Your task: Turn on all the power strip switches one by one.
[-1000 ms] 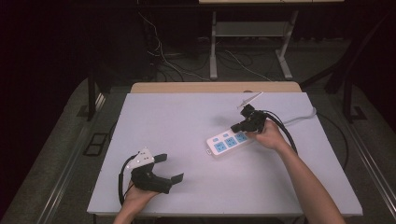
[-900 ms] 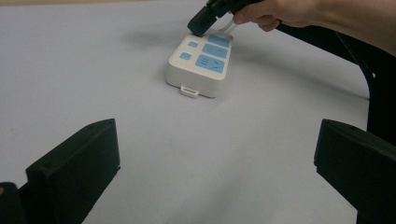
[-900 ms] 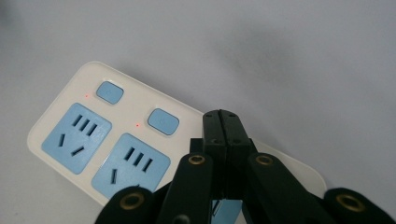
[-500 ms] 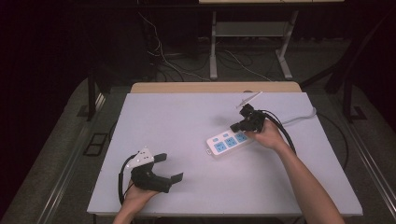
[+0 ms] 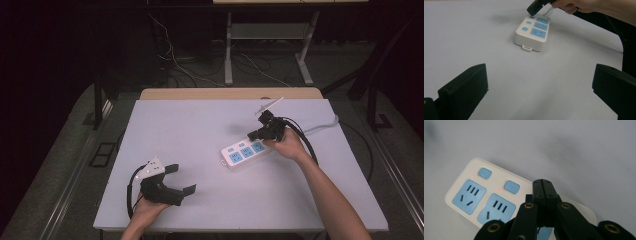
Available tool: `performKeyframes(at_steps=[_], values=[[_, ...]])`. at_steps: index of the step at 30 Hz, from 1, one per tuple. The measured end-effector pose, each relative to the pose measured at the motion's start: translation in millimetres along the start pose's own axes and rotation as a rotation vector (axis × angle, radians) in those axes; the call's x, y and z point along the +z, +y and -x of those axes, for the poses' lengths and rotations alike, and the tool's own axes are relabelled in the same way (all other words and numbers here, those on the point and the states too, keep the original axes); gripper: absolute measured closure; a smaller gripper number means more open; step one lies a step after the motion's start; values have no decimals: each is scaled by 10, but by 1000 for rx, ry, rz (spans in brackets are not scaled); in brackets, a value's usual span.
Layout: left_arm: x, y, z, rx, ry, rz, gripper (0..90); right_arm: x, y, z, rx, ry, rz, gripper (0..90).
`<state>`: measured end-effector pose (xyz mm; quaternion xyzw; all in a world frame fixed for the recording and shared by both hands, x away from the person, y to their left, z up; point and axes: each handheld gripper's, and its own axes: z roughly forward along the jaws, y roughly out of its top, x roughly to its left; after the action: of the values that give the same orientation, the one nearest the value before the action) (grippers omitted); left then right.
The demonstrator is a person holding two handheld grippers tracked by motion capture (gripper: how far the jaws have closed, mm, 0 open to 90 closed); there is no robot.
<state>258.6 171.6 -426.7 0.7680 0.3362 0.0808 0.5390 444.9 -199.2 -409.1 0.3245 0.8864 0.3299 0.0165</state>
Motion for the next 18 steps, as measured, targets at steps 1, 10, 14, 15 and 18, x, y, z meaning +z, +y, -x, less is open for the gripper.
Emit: performKeyframes(at_steps=[1, 10, 14, 15, 18], values=[[0, 0, 0, 0, 0, -1, 0, -18, 3, -6, 4, -2, 9, 899], [10, 2, 15, -3, -2, 1, 0, -235, -15, -10, 23, -16, 54, 865], [9, 1, 14, -6, -2, 3, 0, -335, -49, -12, 42, -30, 72, 727], [9, 1, 14, -6, -2, 3, 0, -363, -60, -19, 53, -39, 79, 682], [8, 2, 17, -6, -2, 5, 0, -444, -99, -32, 68, -59, 110, 561]])
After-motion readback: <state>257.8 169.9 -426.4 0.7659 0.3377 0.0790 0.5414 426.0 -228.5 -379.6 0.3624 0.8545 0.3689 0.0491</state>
